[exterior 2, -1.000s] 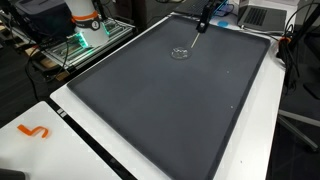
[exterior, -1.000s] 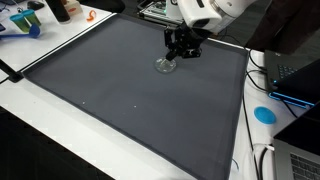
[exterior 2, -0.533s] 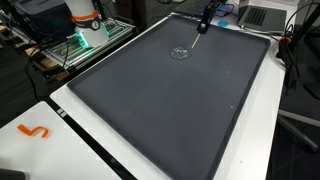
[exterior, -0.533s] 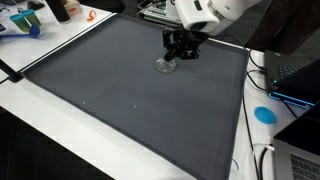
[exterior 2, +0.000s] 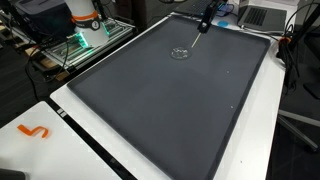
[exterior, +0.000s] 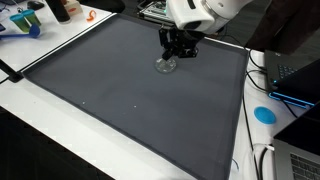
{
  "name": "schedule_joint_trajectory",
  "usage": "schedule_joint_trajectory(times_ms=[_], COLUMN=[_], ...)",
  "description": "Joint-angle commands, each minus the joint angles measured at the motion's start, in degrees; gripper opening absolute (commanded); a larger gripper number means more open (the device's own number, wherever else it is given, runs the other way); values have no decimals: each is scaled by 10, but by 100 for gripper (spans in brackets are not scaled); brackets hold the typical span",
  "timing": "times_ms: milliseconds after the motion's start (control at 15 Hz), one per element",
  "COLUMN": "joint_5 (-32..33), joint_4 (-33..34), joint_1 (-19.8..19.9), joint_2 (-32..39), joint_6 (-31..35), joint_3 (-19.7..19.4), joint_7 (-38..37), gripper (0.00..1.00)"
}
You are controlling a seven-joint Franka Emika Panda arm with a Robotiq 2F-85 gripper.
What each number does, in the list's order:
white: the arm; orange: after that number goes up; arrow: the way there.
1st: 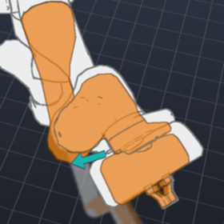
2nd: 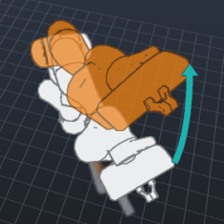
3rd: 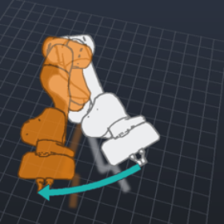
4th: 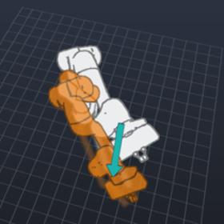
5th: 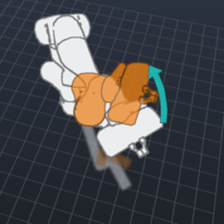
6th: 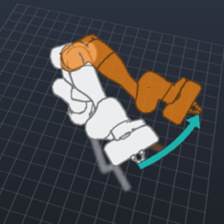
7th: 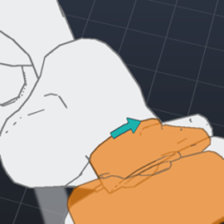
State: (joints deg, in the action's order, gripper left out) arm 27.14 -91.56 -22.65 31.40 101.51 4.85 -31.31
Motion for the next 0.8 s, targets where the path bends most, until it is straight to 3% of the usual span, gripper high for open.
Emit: schedule_joint_trajectory(times_ms=[0, 733], joint_5=[-36, -123], joint_4=[28, 74], joint_1=[11, 66], joint_2=[12, 15], joint_6=[-24, -36], joint_3=[0, -1], joint_7=[38, 142], gripper=[3, 3])
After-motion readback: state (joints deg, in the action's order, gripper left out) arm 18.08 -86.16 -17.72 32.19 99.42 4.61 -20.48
